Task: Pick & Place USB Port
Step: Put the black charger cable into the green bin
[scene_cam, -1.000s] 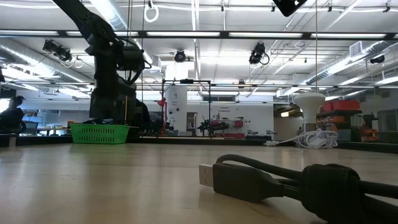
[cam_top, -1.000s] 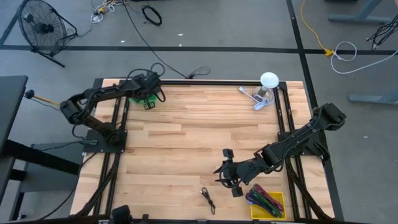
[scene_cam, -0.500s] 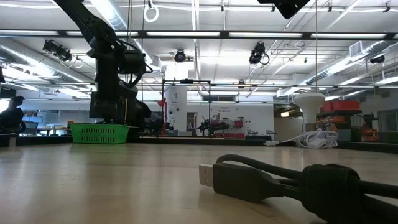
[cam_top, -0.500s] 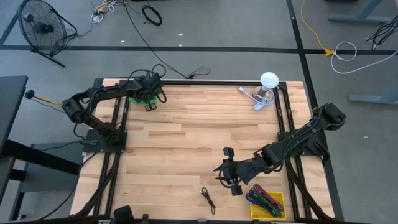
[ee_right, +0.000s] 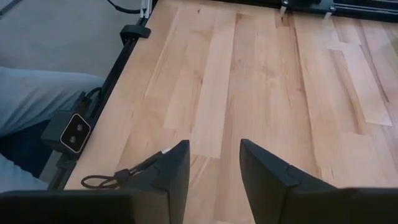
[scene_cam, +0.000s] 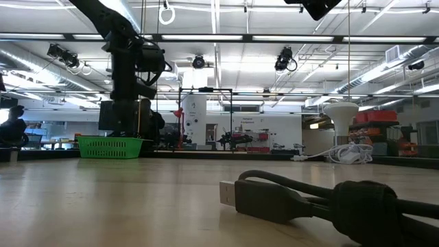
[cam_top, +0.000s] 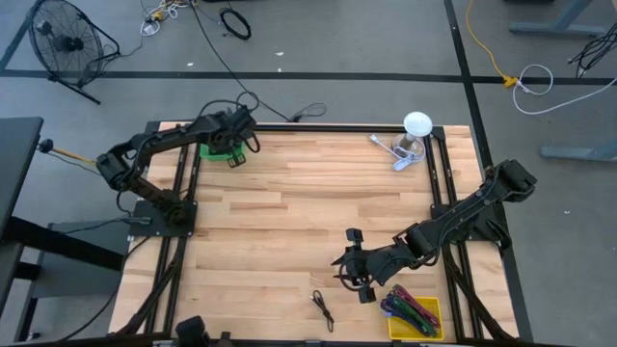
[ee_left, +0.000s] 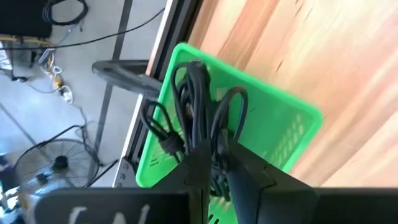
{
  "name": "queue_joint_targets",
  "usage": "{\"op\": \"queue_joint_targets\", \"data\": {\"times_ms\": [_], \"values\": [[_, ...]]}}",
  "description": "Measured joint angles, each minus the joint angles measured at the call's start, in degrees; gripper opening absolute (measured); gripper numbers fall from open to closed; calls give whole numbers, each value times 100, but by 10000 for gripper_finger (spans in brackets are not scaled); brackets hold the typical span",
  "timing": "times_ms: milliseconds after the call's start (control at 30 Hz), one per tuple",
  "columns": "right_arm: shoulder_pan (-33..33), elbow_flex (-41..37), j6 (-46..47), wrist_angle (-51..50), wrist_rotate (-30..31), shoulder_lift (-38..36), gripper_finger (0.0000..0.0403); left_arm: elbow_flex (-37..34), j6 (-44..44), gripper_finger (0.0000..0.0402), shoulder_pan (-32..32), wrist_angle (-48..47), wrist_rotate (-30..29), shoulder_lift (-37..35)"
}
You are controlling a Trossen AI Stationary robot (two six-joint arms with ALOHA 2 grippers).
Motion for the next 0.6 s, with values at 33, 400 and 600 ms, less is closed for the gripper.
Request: {"op": "queue_joint_targets", "data": {"times_ms": [33, 400, 600], "values": [[0, 0, 2, 0, 0, 0, 139, 20, -2, 53, -2, -5, 42, 0], [0, 0, 65, -166, -2, 0, 139, 11, -276, 113, 41, -278, -36, 0], [0, 0, 107, -166, -2, 0, 139, 11, -323, 144, 79, -273, -192, 0]]}}
